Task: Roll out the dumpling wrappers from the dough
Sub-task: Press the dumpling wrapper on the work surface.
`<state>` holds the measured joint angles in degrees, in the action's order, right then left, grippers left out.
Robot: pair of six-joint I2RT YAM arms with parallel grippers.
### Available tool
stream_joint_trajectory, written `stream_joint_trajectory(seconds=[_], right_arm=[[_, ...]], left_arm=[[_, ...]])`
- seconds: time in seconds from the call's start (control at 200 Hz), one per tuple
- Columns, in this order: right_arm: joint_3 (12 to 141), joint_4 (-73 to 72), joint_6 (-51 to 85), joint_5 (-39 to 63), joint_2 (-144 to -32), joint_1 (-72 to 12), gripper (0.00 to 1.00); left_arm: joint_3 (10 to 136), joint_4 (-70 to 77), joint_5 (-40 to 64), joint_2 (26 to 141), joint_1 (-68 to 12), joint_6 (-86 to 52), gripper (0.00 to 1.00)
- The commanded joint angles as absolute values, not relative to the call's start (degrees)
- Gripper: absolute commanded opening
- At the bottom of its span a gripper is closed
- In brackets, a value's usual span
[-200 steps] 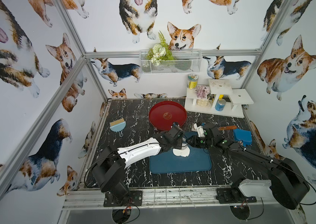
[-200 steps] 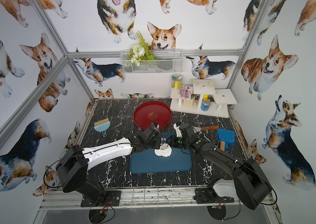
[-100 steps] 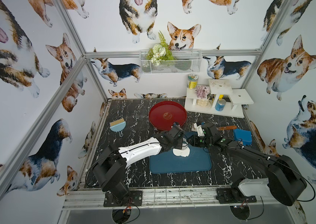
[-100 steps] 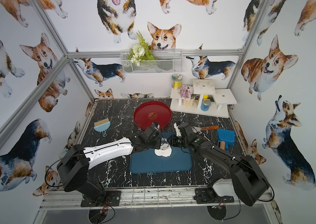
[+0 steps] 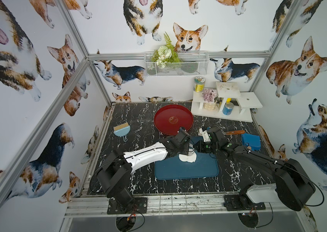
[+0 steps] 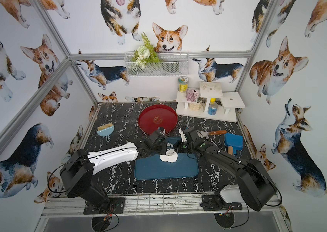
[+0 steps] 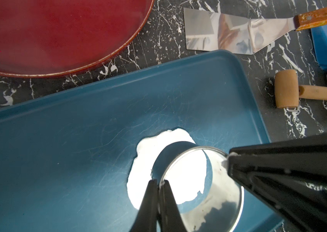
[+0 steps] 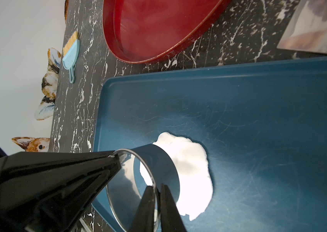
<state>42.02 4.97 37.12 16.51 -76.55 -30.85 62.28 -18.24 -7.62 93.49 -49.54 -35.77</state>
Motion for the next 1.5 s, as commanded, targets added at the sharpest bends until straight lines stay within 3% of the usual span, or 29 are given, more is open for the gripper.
stream_joint_trajectory(seconds=[0.0,0.32,1.496], right_arm=[[42.2,5.2,36.7,16.7,-76.8,-30.9,0.12],[41.9,5.4,36.8,15.9,-78.0,-31.0,0.07],[42.5,6.1,35.5,15.5,-82.9,-30.9,0.06]], left_arm=[[62.5,-17.5,-7.3,93.8,-49.6,-35.8,0.00],[62.8,-17.2,-7.4,94.6,-49.6,-35.7,0.00],[61.4,-15.1,-6.3,99.4,-49.3,-35.6,0.00]])
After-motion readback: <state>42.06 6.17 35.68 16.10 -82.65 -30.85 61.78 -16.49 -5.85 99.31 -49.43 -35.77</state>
